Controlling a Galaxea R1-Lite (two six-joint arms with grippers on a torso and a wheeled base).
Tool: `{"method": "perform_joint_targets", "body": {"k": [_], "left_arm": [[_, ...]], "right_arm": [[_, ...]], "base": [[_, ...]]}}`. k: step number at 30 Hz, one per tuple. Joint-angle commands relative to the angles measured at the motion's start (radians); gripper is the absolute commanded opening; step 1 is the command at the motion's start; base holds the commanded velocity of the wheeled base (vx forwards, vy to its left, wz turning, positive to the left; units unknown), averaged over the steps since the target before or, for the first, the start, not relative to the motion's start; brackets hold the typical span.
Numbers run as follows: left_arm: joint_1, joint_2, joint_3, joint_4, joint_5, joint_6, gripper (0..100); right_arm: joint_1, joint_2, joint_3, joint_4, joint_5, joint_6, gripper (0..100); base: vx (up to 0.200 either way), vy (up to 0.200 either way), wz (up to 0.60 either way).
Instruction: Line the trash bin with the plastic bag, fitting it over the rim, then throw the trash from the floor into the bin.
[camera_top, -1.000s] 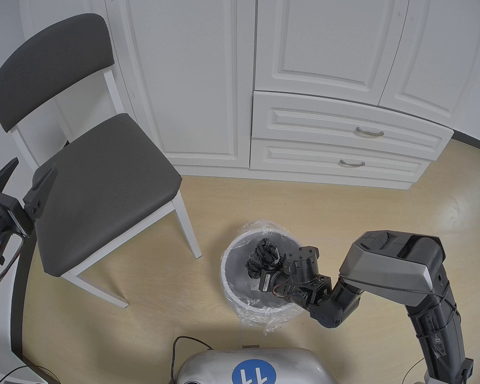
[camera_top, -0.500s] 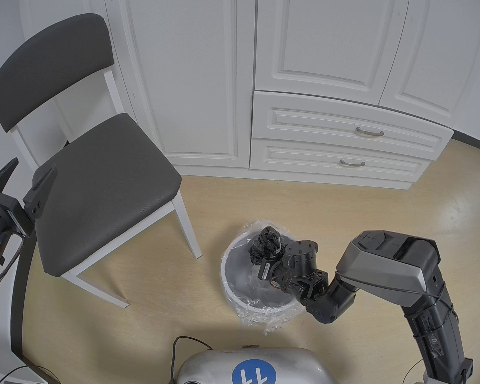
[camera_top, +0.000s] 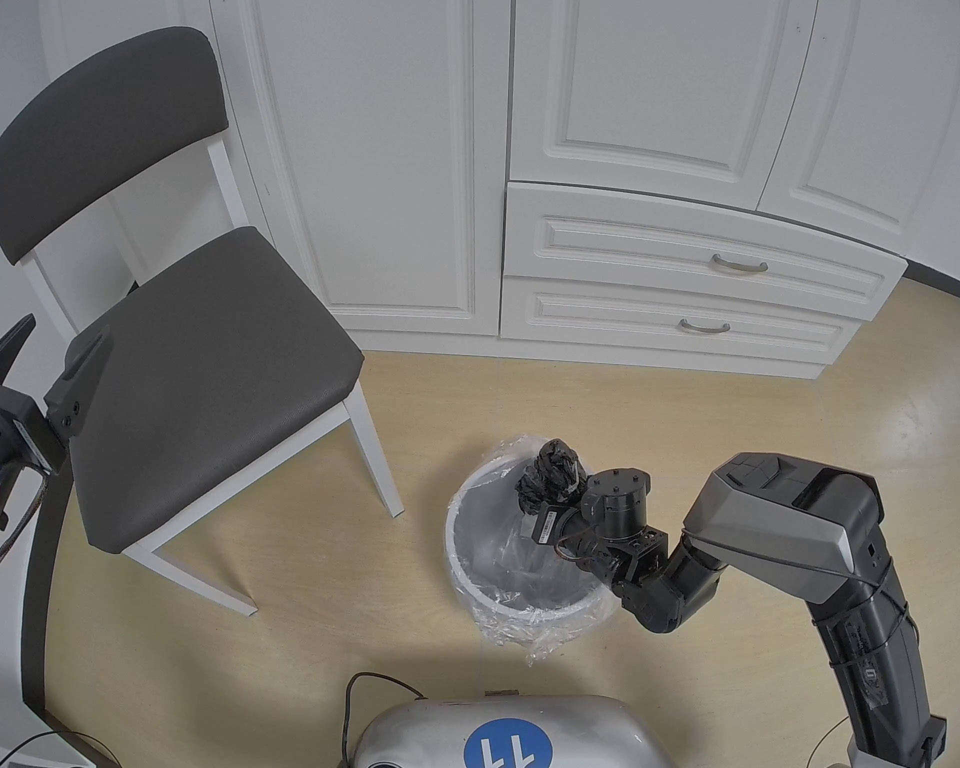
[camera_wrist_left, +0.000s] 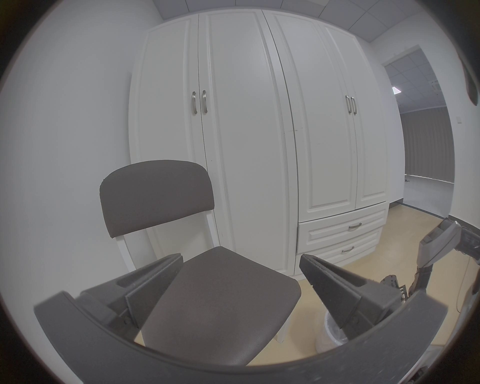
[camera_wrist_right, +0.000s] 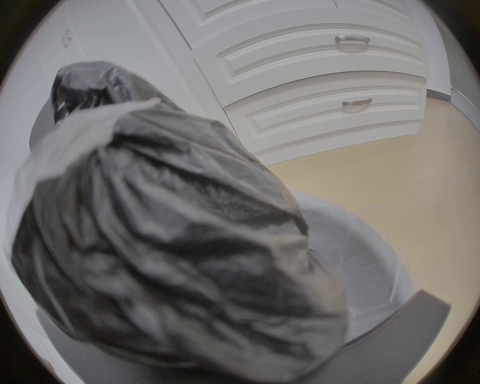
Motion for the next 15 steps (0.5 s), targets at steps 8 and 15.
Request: {"method": "perform_joint_targets", "body": {"k": [8, 15], "left_arm": [[0.0, -0.003, 0.0, 0.0, 0.0, 0.001, 100], [0.0, -0.003, 0.002, 0.0, 0.0, 0.001, 100]], "right_arm": [[0.098, -0.011, 0.046, 0.01, 0.006, 0.032, 0], [0.112, -0.009, 0.051, 0.02, 0.014, 0.04, 0]], "base": [[0.0, 0.0, 0.0], [0.0, 0.0, 0.0]]}}
